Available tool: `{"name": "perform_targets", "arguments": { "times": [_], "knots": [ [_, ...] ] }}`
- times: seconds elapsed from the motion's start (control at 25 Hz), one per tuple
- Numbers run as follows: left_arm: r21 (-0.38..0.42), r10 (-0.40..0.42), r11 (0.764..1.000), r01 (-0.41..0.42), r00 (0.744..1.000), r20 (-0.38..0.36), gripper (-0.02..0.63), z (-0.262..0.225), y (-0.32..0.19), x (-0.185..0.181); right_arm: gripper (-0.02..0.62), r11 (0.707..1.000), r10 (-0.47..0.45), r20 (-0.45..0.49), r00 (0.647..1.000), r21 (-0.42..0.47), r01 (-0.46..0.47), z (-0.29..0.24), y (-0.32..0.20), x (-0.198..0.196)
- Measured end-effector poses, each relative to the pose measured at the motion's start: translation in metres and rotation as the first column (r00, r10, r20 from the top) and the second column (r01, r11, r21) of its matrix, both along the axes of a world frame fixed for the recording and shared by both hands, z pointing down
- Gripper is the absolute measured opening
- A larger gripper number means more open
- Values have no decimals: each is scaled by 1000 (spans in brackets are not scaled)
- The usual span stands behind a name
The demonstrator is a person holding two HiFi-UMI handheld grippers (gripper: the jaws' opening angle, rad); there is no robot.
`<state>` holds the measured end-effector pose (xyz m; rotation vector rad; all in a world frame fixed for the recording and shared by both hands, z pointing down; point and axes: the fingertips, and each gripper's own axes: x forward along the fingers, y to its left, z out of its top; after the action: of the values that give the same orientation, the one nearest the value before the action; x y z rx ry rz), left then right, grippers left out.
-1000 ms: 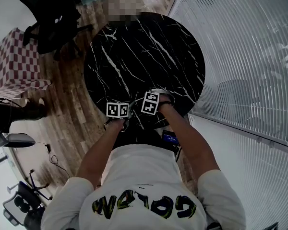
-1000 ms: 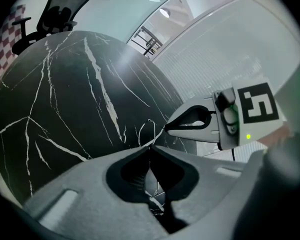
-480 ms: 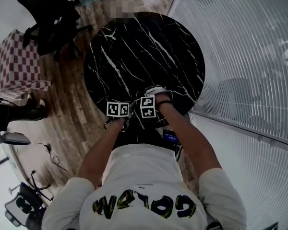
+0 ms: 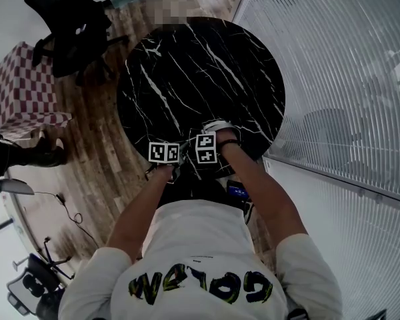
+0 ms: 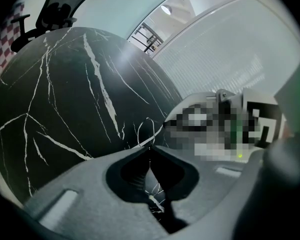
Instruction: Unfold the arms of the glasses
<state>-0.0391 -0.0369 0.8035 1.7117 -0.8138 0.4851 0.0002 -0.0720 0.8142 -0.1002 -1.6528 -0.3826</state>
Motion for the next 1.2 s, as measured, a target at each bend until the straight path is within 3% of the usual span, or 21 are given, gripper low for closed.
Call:
{"name": "perform_targets", "arguments": {
  "times": [0.24,0.52,0.88,1.08,1.2],
  "knots": [
    [21,-28,999,28,1000,1,16,1,-5,-2,20,992,121,86,989,-27,-119,-2,-4,-4],
    [70,-9,997,9,1000,-2,72,-3,-10,1,63,949,311,198,930,-120,-292,-12,-5,-1],
    [111,3,994,-3,1000,-2,104,-21,-20,-1,91,837,546,335,768,-247,-488,-46,-14,3],
    [179,15,984,-21,999,37,107,-43,-26,-13,79,763,645,423,636,-308,-568,-77,-25,12],
    [240,13,971,-20,999,31,107,-70,-30,-14,47,708,695,490,526,-339,-619,-105,-32,20]
  ]
}}
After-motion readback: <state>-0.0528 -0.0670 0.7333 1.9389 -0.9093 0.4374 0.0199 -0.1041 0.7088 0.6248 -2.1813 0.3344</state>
